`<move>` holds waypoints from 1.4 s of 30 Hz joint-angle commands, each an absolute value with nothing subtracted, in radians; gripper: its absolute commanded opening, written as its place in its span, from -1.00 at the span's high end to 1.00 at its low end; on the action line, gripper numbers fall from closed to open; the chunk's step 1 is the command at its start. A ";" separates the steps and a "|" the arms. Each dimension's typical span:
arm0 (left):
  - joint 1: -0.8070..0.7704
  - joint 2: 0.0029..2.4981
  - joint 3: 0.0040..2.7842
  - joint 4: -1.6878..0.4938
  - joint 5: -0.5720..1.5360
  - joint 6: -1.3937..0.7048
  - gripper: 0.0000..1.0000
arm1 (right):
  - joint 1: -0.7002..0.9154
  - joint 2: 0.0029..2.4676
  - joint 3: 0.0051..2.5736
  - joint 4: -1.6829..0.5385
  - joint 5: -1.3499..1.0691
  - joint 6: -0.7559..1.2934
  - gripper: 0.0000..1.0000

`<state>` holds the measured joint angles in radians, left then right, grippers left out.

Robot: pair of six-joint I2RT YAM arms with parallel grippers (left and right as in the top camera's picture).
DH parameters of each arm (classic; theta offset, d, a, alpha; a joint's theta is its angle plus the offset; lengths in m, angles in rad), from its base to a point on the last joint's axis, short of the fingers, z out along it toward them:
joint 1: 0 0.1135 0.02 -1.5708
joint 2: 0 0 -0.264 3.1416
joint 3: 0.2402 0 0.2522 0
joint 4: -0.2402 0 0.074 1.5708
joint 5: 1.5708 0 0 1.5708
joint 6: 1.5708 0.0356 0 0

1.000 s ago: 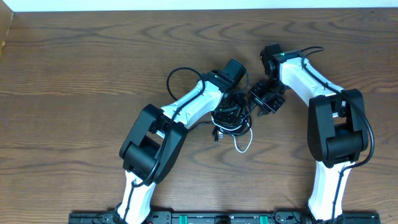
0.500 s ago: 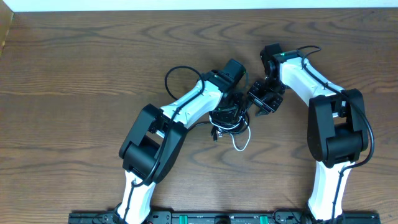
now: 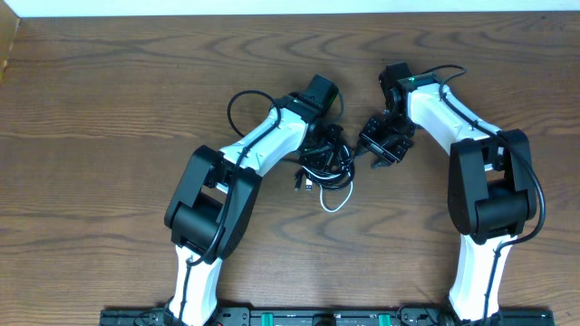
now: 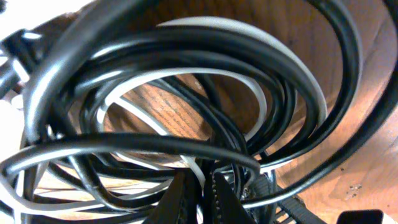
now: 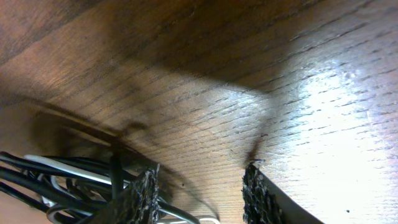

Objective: Untangle cables

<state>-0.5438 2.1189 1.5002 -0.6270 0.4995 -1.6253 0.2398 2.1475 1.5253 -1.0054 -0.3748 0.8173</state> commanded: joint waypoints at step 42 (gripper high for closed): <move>-0.369 1.966 1.491 -0.603 0.811 -0.851 0.85 | 0.225 2.149 1.540 -0.953 -0.455 0.371 -0.47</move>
<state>-0.3733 1.9972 1.4982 -0.6014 0.8074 -0.8772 0.2298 2.1418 1.5421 -0.9672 -0.3042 0.5175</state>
